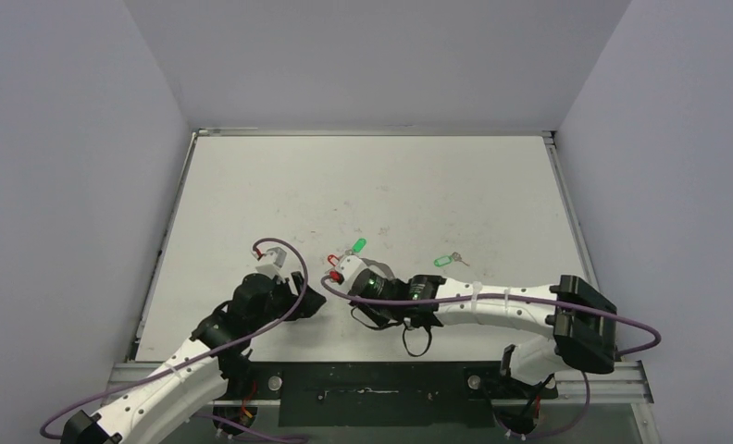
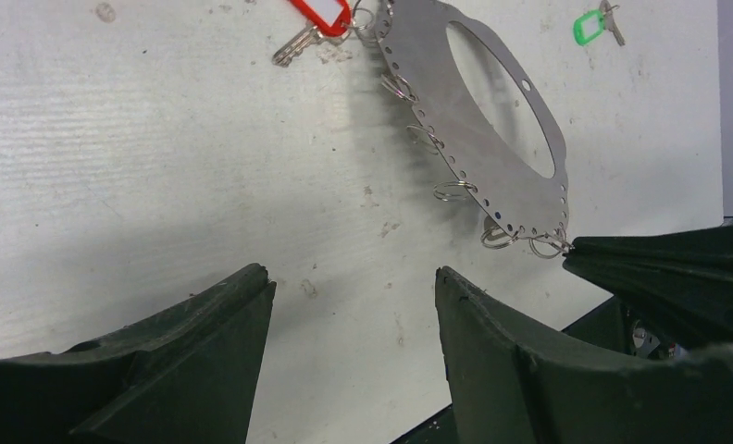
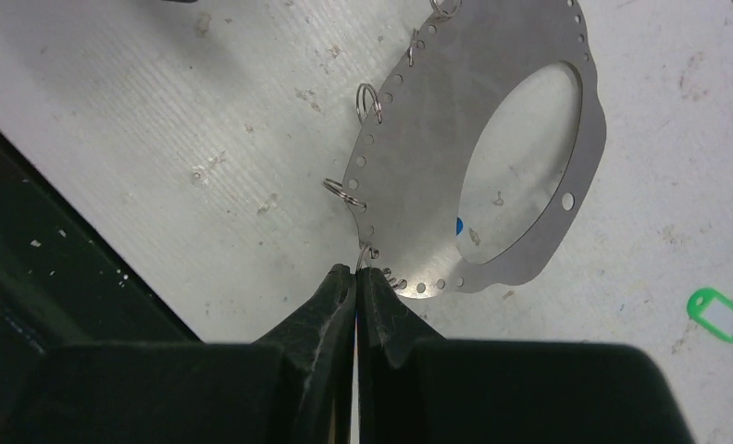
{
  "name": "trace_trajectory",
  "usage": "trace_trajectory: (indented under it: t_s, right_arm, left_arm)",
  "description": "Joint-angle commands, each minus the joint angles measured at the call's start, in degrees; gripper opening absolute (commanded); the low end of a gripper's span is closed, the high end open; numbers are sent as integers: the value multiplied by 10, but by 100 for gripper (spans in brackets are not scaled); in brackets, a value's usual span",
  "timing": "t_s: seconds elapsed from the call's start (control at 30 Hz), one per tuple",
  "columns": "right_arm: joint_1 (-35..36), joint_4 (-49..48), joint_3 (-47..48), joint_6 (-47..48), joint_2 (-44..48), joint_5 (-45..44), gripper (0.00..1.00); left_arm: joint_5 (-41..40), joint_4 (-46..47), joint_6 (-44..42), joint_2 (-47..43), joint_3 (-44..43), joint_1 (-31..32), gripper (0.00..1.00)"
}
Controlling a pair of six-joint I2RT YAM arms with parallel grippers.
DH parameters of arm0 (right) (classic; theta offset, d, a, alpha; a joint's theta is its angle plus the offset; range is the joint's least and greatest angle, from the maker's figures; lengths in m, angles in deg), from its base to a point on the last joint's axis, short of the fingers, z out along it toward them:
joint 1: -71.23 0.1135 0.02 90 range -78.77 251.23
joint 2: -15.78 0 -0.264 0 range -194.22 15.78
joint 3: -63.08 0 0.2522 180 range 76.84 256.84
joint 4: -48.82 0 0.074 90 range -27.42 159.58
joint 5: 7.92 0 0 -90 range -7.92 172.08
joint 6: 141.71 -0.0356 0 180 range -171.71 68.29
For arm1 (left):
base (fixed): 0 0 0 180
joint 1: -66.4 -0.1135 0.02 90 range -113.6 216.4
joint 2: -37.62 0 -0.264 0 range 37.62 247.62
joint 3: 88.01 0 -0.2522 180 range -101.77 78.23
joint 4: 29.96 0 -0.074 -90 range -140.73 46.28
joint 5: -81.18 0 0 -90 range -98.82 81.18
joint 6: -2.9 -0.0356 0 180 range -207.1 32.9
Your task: Put the keys on the keyring
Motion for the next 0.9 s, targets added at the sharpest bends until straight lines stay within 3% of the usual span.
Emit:
trace_trajectory:
  t_s: [0.0, 0.4, 0.87]
  right_arm:
    - [-38, -36, -1, 92, 77, 139, 0]
    - [-74, -36, -33, 224, 248, 200, 0]
    - [-132, -71, -45, 234, 271, 351, 0]
  left_arm:
    - [20, 49, -53, -15, -40, -2, 63]
    - [79, 192, -122, -17, -34, -2, 62]
    - [204, 353, -199, 14, -25, 8, 59]
